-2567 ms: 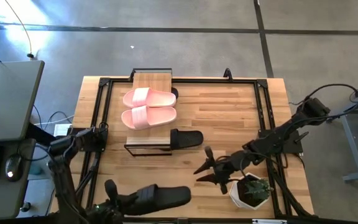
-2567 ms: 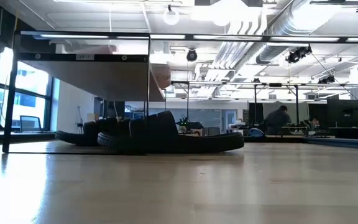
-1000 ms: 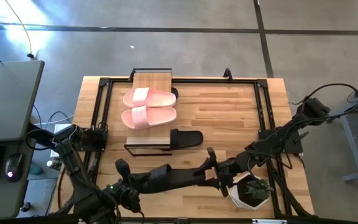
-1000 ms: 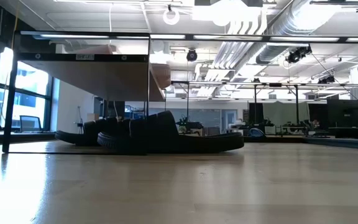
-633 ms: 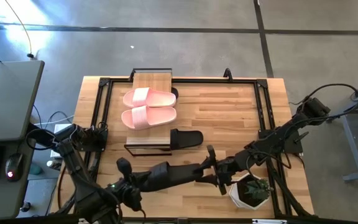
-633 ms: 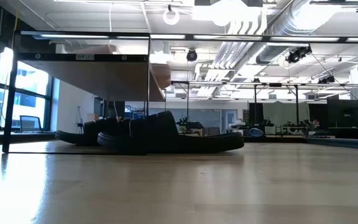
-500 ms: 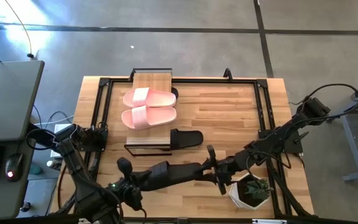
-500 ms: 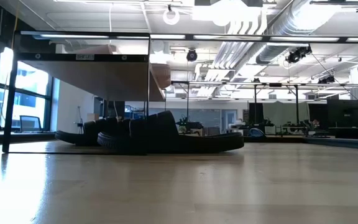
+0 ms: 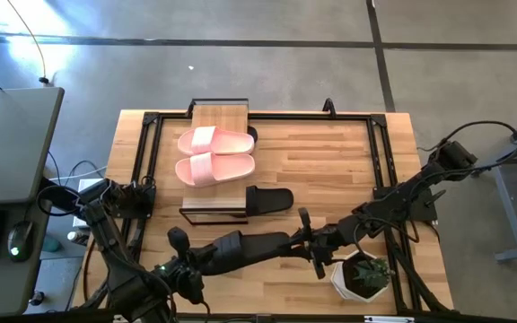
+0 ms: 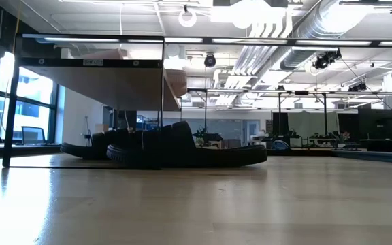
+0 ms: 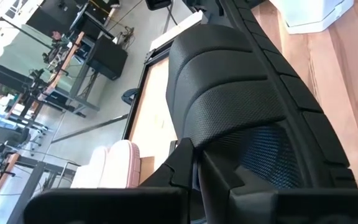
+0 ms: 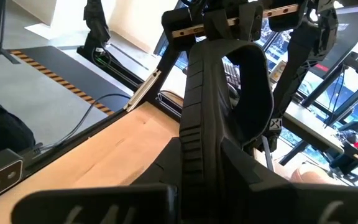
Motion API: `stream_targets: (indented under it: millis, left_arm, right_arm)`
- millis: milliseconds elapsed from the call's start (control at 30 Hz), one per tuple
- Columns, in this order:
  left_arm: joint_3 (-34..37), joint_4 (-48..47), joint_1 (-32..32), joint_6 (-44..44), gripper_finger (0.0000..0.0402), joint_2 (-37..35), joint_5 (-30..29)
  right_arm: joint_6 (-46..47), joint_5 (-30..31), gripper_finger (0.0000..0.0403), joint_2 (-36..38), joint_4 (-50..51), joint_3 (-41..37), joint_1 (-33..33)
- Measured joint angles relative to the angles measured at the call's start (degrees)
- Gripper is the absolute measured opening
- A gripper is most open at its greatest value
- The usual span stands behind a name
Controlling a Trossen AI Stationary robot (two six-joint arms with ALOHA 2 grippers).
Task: Pick and place slides into the shelf
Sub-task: Put the black slide under the shelf
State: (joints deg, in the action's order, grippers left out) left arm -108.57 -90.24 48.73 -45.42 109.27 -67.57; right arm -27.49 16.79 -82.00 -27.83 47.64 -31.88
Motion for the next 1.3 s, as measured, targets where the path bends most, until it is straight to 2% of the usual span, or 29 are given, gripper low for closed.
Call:
stream_targets:
  millis: [300, 500, 633, 767, 967, 1100, 1167, 1300]
  left_arm:
    - [0.00, 0.22, 0.02, -0.94, 0.0047, 0.00, 0.28]
    - [-1.84, 0.28, 0.02, -1.32, 0.0112, -0.11, 1.94]
    - [-4.20, 0.29, -0.02, -1.33, 0.0161, -0.11, 5.07]
    - [-7.00, 0.19, -0.02, -0.58, 0.0193, -0.11, 7.54]
    - [-11.01, 0.46, -0.04, 1.36, 0.0195, -0.11, 11.11]
    - [-13.35, 0.63, 0.11, 1.63, 0.0181, -0.17, 13.61]
    - [-14.29, 0.58, 0.07, 1.93, 0.0173, -0.35, 15.04]
    - [-15.88, 0.45, 0.02, 2.18, 0.0159, -0.74, 16.04]
  right_arm:
    - [0.01, 0.82, 0.0038, 0.00, 0.08, -0.02, 0.00]
    - [0.00, 0.95, 0.0038, 0.00, 0.11, -0.02, 0.00]
    - [0.00, 1.85, 0.0037, -0.02, 0.25, -0.02, 0.04]
    - [-0.05, 3.29, 0.0037, -0.02, 0.46, -0.02, 0.04]
    - [-1.01, 4.66, 0.0037, -0.02, 1.57, -0.02, 0.04]
    - [-2.60, 14.25, 0.0037, -0.17, 5.37, -0.13, 0.46]
    - [-3.36, 17.21, 0.0037, -0.07, 6.71, -0.12, 0.67]
    - [-4.43, 15.69, 0.0037, -0.06, 8.17, -0.09, 1.87]
